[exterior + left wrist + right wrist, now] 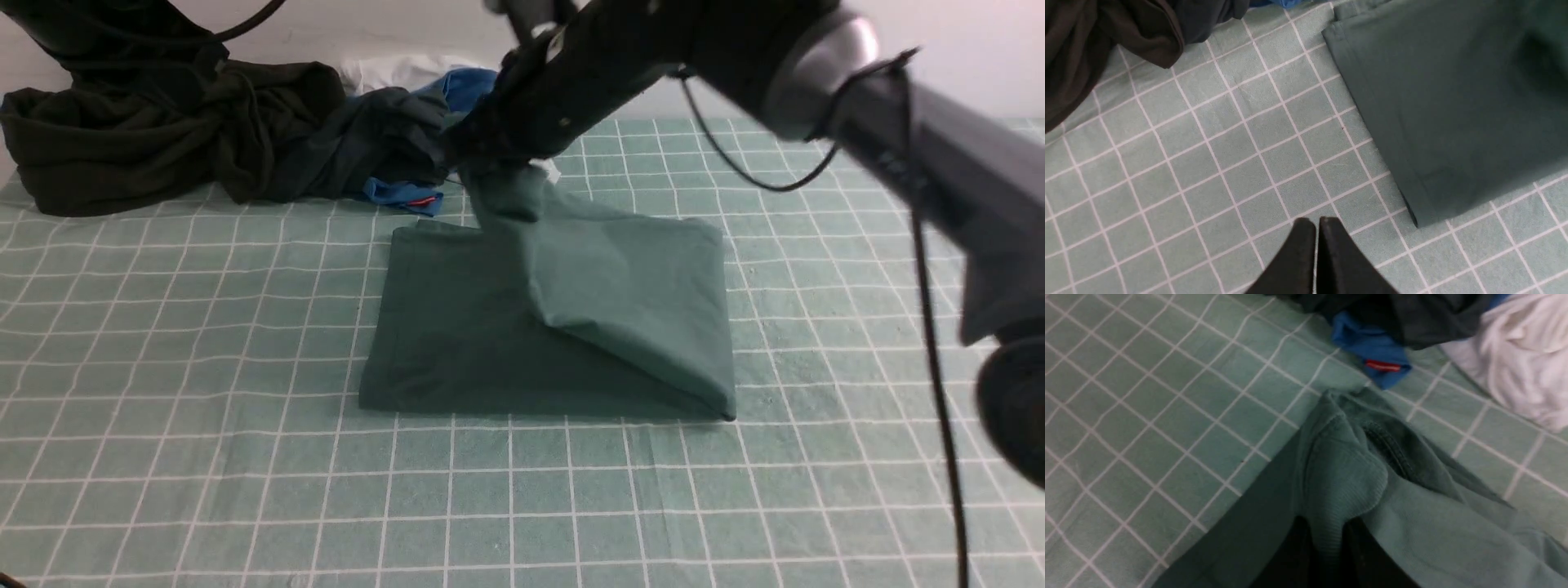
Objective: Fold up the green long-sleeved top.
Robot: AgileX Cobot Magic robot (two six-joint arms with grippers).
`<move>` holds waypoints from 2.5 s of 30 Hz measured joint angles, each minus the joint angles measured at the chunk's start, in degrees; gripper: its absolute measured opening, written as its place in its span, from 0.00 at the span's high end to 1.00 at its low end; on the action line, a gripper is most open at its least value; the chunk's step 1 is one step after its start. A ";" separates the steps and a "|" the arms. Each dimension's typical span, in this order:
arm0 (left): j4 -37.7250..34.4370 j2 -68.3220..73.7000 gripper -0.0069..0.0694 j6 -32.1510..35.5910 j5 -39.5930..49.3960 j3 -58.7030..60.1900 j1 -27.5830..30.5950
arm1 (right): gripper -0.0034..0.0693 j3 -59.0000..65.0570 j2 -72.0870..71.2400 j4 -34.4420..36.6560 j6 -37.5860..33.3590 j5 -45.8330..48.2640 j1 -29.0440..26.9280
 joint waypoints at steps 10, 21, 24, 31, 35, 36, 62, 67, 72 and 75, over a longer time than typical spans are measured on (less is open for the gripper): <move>-0.32 0.77 0.91 0.00 0.00 0.00 0.00 | 0.65 -0.63 6.78 13.05 -3.75 -4.66 1.29; -2.04 7.17 0.91 0.00 -0.93 0.36 -3.86 | 0.16 -8.31 2.10 -0.87 -3.59 15.32 -5.70; -2.56 9.72 0.91 0.06 -3.97 2.36 -7.63 | 0.17 -6.66 1.89 -5.40 -1.75 15.90 -9.27; -2.19 16.42 0.91 1.10 -10.06 10.22 -13.97 | 0.27 0.50 -1.57 -5.58 -1.15 16.42 -12.91; -0.20 15.76 0.91 -0.13 -12.13 14.43 -14.20 | 0.36 5.52 -6.12 -5.41 -1.77 16.42 -13.03; 0.40 14.75 0.91 -0.57 -12.48 15.44 -14.20 | 0.38 6.90 -7.71 -5.36 -2.01 16.42 -13.03; 12.79 -57.57 0.91 -22.85 -24.60 67.15 -14.20 | 0.78 71.15 -75.87 -0.96 -2.92 -23.78 -13.08; 14.44 -73.37 0.91 -22.85 -24.68 74.80 -14.20 | 0.78 80.99 -89.29 1.20 -6.37 -28.19 -13.08; 15.06 -85.90 0.91 -22.85 -26.98 78.68 -14.20 | 0.78 87.24 -100.23 2.12 -7.42 -31.17 -13.08; 15.33 -90.45 0.91 -22.85 -27.16 79.02 -14.20 | 0.78 89.01 -104.09 2.30 -7.42 -33.05 -13.08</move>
